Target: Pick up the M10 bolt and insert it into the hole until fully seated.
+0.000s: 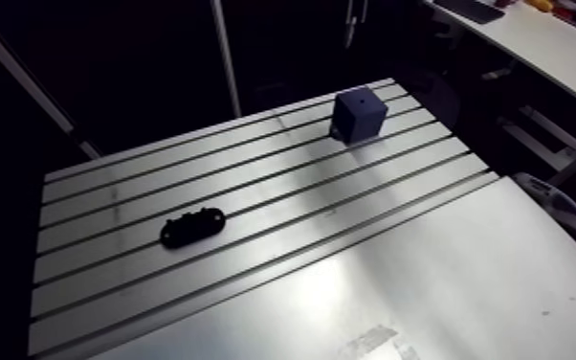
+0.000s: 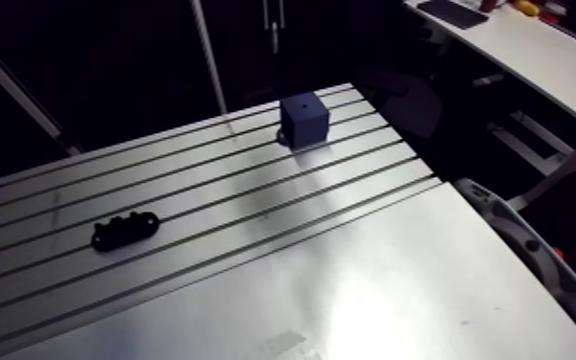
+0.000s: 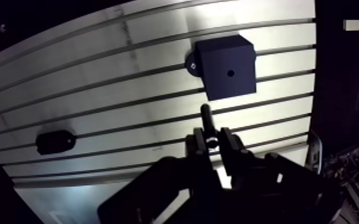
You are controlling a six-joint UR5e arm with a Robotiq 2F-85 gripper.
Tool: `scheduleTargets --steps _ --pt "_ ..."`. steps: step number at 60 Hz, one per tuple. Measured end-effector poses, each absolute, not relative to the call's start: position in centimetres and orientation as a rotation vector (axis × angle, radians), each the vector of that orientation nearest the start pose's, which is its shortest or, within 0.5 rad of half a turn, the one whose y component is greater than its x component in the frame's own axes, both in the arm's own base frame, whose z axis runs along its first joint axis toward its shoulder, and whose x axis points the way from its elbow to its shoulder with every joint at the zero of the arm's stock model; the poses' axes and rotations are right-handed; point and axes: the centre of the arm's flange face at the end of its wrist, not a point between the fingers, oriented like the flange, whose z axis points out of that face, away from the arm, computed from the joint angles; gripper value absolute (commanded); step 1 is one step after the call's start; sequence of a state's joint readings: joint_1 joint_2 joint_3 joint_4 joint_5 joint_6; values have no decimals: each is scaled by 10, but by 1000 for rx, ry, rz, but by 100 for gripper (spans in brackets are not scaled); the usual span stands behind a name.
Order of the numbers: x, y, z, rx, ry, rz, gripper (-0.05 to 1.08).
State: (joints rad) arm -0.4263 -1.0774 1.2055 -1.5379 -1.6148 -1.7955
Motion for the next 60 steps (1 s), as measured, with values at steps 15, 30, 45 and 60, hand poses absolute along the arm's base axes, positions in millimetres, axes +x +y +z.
scheduleTargets --steps 15,30,45,60 --pt "-673 176 359 296 2915 28 108" --pt "-681 190 344 305 2878 23 108" --pt "-683 195 333 311 2855 4 108" --pt "-680 203 324 327 2841 -9 108"
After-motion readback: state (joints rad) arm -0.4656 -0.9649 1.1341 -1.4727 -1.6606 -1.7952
